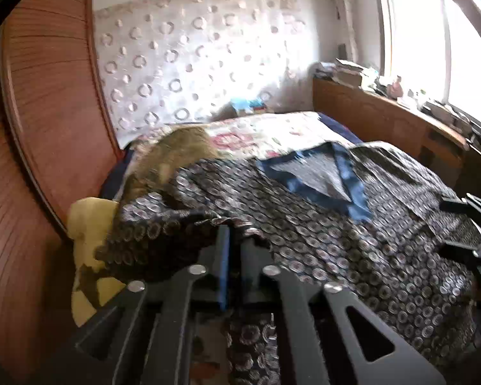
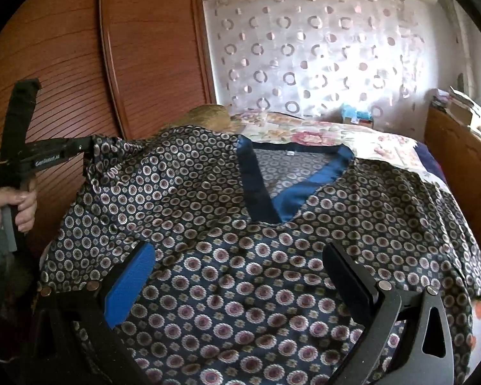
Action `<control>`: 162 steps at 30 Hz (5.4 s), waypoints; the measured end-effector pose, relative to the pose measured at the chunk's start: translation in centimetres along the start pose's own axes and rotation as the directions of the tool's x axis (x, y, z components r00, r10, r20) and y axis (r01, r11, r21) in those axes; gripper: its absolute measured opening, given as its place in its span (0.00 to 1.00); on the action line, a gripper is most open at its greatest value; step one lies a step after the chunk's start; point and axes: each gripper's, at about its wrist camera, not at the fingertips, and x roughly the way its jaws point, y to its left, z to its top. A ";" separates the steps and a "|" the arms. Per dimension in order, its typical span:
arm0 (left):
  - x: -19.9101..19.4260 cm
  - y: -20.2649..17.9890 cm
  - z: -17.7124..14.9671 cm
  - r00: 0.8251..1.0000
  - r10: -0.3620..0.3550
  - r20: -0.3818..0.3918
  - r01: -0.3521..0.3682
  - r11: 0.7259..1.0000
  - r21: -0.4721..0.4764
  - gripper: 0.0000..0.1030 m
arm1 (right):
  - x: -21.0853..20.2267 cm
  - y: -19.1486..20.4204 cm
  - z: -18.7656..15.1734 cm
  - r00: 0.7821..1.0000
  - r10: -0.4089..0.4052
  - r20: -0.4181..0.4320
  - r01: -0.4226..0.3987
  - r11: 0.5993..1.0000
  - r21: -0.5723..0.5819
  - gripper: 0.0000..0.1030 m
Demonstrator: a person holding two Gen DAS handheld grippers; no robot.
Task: Fold small clothes
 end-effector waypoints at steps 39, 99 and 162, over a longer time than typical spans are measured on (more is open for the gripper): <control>-9.6 7.1 -8.5 0.992 0.104 0.072 -0.083 0.967 -0.242 0.78 | 16.5 15.6 11.3 0.944 0.243 -0.224 -0.315 0.867 -0.386 0.54; -7.7 5.3 -9.2 0.998 0.047 0.044 -0.036 0.974 -0.224 0.78 | 15.0 10.0 8.6 0.999 0.024 -0.042 -0.032 0.981 -0.189 0.22; 3.6 4.7 0.7 1.000 0.014 -0.015 -0.016 0.986 -0.163 0.42 | -9.2 -9.8 -5.5 0.958 -0.236 -0.162 0.250 0.965 0.074 0.58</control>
